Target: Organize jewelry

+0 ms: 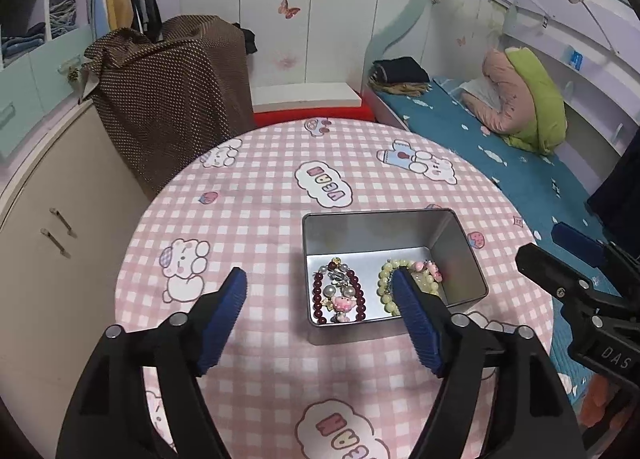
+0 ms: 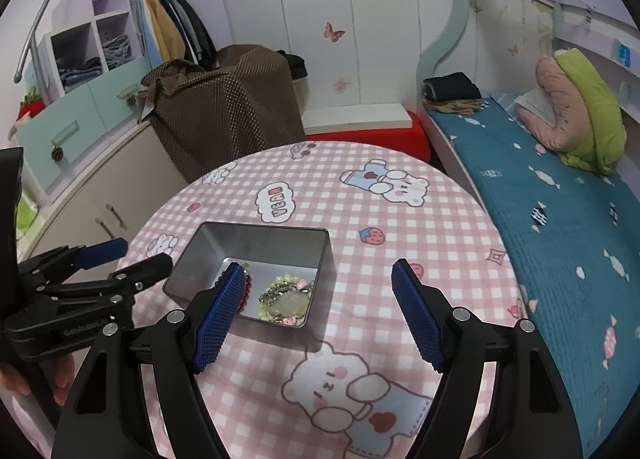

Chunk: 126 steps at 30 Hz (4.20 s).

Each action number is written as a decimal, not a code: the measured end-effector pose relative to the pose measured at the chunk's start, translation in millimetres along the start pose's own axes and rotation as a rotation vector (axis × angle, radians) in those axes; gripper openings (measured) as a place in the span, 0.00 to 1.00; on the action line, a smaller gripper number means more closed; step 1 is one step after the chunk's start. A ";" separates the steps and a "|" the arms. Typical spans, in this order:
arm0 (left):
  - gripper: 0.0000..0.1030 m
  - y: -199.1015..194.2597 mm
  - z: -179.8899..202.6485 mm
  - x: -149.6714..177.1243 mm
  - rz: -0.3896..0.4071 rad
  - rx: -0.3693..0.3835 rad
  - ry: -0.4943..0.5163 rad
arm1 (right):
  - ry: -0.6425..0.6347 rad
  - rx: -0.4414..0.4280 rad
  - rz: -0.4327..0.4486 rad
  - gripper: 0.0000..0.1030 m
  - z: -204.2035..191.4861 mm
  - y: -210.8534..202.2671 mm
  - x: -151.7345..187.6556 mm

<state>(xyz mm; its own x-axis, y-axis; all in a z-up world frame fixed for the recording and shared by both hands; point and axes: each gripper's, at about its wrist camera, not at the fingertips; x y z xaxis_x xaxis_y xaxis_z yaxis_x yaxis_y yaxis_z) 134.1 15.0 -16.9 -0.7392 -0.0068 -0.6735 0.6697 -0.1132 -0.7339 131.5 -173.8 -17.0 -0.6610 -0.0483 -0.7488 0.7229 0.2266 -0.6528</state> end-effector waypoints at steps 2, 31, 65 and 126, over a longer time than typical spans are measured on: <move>0.76 -6.6 0.0 0.8 0.016 -0.008 -0.003 | 0.001 0.007 0.014 0.75 0.0 -7.9 1.2; 0.78 -85.3 15.8 33.8 0.140 -0.022 0.021 | -0.041 0.102 0.153 0.84 -28.7 -91.6 19.6; 0.78 -96.0 22.7 38.4 0.154 -0.079 0.001 | -0.040 0.089 0.152 0.84 -29.4 -95.5 21.8; 0.78 -85.2 20.5 34.4 0.140 -0.102 0.000 | -0.027 0.094 0.125 0.84 -27.8 -78.9 24.3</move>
<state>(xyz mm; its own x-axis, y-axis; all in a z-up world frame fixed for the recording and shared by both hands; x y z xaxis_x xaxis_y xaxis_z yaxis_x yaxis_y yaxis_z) 50.2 4.0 24.2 -0.6385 -0.0156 -0.7695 0.7696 -0.0099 -0.6384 52.9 -165.8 19.5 -0.5599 -0.0514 -0.8270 0.8158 0.1400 -0.5611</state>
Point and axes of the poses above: each gripper's, at about its wrist camera, not at the fingertips, and y roughly the way its jaws point, z to its right, x to its underside, and after that the axes turned 4 degrees about -y, right-handed
